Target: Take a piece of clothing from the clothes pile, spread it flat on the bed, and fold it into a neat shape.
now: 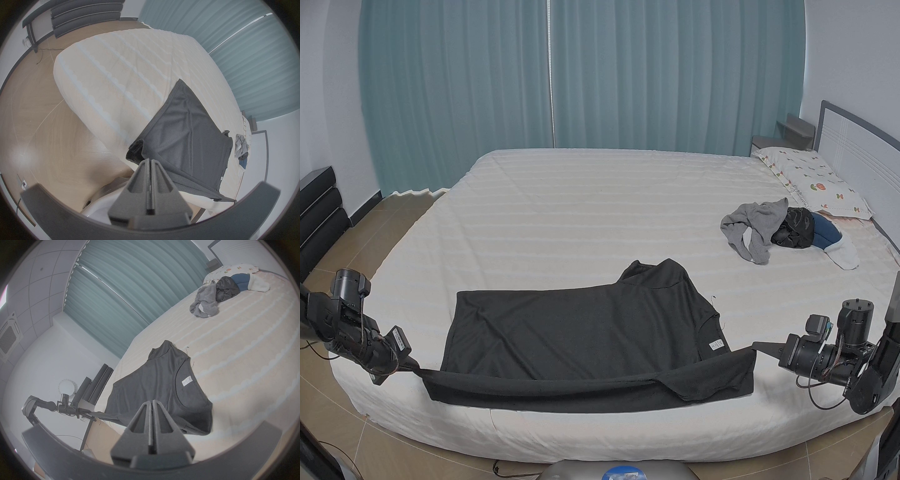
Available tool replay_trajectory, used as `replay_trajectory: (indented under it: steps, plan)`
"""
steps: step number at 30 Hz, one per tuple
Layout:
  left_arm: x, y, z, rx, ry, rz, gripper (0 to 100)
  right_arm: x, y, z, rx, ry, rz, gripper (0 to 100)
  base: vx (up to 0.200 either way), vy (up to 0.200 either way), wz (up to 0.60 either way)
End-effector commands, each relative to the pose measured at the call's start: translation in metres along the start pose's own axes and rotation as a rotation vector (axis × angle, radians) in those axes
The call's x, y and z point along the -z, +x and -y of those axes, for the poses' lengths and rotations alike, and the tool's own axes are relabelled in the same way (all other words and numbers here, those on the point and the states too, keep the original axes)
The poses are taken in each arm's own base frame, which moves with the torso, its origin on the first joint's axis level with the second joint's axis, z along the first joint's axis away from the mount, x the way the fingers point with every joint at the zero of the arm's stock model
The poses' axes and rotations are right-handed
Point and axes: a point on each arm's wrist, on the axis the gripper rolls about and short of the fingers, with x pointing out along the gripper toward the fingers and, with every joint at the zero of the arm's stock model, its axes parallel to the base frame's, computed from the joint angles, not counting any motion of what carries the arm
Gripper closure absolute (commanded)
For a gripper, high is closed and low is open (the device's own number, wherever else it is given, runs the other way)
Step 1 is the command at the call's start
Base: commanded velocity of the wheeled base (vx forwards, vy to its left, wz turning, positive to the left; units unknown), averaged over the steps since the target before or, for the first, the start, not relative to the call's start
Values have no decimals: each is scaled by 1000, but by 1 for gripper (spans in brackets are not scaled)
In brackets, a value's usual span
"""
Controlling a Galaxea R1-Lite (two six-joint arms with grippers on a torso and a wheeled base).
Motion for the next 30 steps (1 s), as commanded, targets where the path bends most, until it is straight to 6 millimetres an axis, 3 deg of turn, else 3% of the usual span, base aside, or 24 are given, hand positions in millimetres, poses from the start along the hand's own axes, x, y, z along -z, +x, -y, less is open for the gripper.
replay_trajectory:
  steps: [1, 18, 24, 30]
  plan:
    - [-1, -11, -3, 3, 1, 25, 100, 3, -11, -4, 0, -3, 1, 100, 0, 0, 0]
    - [13, -17, -10, -20, 11, -22, 100, 15, -31, -12, 8, -4, -21, 100, 0, 0, 0]
    - [11, -13, -9, -25, 34, -33, 100, 18, -27, -8, 20, 8, -42, 100, 0, 0, 0]
    - [-1, 3, -7, -38, 45, -54, 100, 11, -6, 1, 23, 11, -41, 100, 0, 0, 0]
